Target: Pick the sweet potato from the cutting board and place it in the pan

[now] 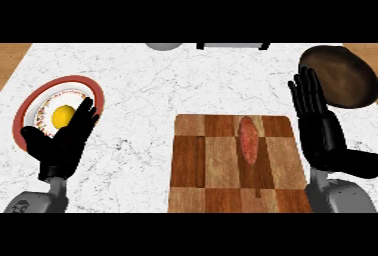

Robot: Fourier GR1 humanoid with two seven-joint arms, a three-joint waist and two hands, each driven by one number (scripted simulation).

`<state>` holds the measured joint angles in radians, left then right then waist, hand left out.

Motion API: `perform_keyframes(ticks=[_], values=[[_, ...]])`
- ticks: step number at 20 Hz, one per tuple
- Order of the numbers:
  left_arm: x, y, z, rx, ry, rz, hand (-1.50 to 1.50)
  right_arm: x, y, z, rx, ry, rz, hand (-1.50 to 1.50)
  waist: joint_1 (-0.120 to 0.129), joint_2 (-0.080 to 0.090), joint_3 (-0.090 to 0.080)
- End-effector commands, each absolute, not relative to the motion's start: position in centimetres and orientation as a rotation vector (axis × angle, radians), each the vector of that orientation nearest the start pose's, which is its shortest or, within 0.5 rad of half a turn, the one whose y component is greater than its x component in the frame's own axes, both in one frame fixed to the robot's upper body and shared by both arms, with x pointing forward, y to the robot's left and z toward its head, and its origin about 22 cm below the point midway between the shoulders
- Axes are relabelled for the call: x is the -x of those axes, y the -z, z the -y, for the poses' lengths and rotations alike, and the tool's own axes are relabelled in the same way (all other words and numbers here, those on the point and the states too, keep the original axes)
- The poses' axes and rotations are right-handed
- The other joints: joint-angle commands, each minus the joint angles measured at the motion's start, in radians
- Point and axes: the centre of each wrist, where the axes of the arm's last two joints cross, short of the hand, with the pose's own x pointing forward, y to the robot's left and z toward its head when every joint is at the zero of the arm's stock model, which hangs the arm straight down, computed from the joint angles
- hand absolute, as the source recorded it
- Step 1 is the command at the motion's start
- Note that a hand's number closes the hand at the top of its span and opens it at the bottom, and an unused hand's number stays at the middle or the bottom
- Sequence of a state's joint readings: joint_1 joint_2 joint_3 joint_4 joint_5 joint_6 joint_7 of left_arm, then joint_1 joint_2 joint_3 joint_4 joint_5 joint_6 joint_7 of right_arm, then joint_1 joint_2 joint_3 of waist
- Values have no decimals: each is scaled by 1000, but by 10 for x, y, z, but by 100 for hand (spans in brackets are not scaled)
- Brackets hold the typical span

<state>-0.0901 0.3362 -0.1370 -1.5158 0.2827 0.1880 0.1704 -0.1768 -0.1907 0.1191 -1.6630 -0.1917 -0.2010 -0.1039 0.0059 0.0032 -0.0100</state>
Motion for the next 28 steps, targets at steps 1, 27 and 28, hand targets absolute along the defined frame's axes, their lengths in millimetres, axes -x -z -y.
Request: perform_keyframes(ticks=[1,27,28], values=[[-264,-20,-261,-28,27,1414,0,-291,-73,204,-29,-193,1910,150,2,-2,10],[-252,-10,-216,229,95,1337,0,-341,-110,119,861,-2063,1080,-150,10,-17,4],[-262,-14,-220,204,94,1351,0,-332,-107,109,883,-2097,1043,-150,-8,-15,5]])
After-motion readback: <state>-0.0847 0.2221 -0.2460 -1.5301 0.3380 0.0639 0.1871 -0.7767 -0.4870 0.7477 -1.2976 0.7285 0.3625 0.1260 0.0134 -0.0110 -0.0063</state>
